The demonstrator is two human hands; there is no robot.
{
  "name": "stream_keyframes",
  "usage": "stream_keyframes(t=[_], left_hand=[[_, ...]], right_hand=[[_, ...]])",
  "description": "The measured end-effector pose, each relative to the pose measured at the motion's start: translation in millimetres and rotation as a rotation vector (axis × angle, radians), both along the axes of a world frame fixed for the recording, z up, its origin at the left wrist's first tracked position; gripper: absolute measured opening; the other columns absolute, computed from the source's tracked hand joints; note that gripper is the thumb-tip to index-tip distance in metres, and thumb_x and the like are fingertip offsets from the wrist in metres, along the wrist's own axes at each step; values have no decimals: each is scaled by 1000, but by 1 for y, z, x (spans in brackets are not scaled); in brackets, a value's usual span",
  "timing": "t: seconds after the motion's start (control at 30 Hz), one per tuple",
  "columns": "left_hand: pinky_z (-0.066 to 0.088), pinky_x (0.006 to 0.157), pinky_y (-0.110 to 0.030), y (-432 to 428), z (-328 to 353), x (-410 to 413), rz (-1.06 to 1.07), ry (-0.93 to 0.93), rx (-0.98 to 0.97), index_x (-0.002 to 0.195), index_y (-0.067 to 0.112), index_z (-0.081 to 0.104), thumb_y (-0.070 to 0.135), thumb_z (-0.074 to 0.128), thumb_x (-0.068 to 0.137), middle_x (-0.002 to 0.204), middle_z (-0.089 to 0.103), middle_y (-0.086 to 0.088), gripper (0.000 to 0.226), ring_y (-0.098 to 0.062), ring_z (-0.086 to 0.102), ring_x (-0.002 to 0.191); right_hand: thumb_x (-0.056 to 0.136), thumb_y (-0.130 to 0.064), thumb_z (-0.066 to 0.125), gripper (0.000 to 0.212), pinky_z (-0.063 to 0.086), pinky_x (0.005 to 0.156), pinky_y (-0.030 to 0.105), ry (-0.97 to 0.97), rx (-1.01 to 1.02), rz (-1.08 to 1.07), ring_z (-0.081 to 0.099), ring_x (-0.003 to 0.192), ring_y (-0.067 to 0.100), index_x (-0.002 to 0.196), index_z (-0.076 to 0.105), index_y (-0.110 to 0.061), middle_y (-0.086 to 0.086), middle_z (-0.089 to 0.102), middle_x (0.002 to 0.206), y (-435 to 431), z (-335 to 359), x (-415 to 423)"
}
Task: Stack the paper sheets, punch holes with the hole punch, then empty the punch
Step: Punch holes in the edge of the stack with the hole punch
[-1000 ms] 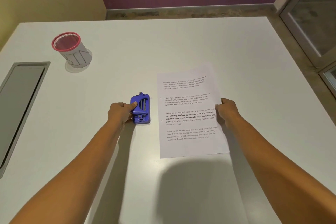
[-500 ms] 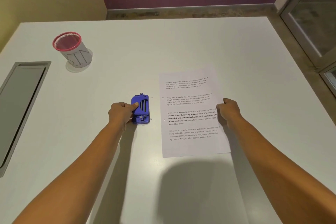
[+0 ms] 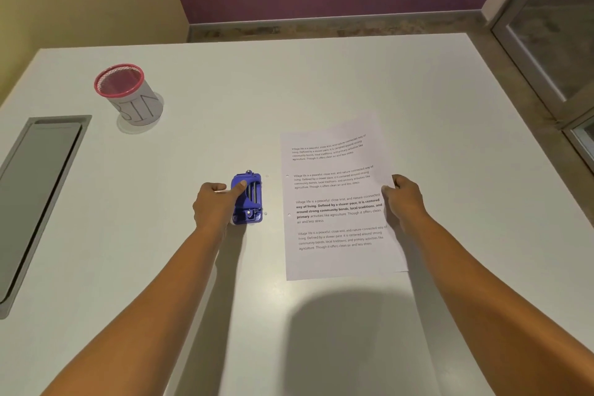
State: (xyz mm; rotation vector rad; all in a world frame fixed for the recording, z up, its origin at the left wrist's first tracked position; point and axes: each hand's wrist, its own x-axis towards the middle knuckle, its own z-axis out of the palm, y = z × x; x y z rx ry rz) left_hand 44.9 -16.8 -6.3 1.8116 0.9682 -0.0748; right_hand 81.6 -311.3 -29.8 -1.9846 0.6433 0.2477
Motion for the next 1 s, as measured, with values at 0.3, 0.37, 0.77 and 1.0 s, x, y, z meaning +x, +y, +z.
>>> stream_keyframes(t=[0.3, 0.37, 0.77, 1.0], left_hand=[[34, 80, -11, -45, 14, 0, -324, -382, 251, 121, 5, 53, 11, 60, 88, 127, 52, -13, 34, -20, 52, 99], [28, 76, -4, -53, 15, 6, -385, -334, 177, 133, 7, 44, 14, 57, 90, 138, 45, -11, 45, -23, 50, 111], [57, 66, -22, -57, 36, 10, -434, -389, -404, 97, 18, 66, 3, 61, 85, 96, 71, -2, 20, -9, 71, 75], [51, 66, -10, -64, 54, 5, -416, -581, -360, 96, 18, 64, 2, 60, 86, 93, 69, 11, 19, 2, 68, 77]], right_hand=[[94, 0, 43, 24, 51, 91, 38, -91, 409, -75, 66, 93, 25, 97, 60, -18, 10, 67, 110, -2, 12, -17], [94, 0, 43, 23, 49, 93, 40, -102, 468, -52, 64, 94, 26, 104, 59, -12, 10, 66, 109, -5, 16, -18], [93, -8, 50, 14, 55, 58, 17, -371, 620, 13, 70, 68, 6, 105, 58, -9, -8, 74, 80, -8, 58, -27], [90, -12, 57, 13, 58, 69, 22, -485, 628, 3, 70, 77, 6, 95, 64, -21, -10, 73, 88, -9, 73, -34]])
